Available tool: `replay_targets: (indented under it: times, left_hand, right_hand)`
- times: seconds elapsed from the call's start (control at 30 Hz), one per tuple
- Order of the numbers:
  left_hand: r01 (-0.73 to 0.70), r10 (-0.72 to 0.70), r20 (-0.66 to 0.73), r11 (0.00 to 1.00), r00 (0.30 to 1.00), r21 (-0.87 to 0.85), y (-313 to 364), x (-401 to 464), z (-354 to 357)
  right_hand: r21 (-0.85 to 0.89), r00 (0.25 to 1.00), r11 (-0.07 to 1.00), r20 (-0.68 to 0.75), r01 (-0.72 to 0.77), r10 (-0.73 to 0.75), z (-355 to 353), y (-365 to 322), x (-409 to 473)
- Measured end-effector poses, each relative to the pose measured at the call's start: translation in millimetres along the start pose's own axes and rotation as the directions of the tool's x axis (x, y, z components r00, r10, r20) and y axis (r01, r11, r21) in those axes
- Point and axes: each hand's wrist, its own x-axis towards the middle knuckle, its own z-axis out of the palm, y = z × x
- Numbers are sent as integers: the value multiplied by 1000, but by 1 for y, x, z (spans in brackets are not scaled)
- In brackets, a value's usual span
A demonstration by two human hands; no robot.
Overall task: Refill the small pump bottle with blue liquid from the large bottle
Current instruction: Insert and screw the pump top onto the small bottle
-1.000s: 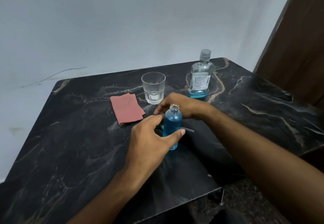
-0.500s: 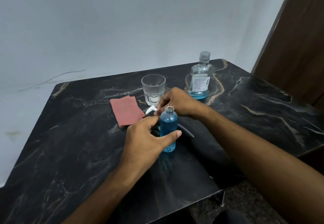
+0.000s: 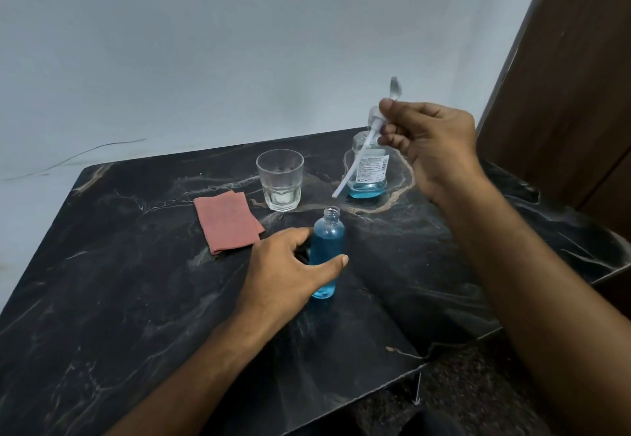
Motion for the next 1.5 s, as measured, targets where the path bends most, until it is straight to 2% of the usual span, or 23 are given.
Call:
replay_targets:
  times: [0.2, 0.5, 0.7, 0.93, 1.13, 1.5]
  left_hand:
    - [-5, 5, -15, 1000, 1000, 2, -1, 0, 2]
    - [-30, 31, -43, 999, 999, 18, 0, 1, 0]
    - [-16, 17, -27, 1000, 999, 24, 2, 0, 0]
    - [1, 1, -56, 1000, 998, 28, 5, 5, 0]
    - [12, -10, -51, 999, 999, 31, 5, 7, 0]
    - [-24, 26, -69, 999, 997, 23, 5, 7, 0]
  right_hand:
    - [17, 999, 999, 38, 31, -32, 4, -12, -3]
    - [0, 998, 1000, 68, -2, 2, 5, -7, -11]
    - [-68, 988, 998, 156, 14, -3, 7, -2, -19]
    - [-257, 969, 965, 245, 45, 20, 13, 23, -35]
    - [-342, 952, 937, 306, 76, 35, 14, 28, -47]
    - [-363, 922, 931, 371, 35, 110, 6, 34, -59]
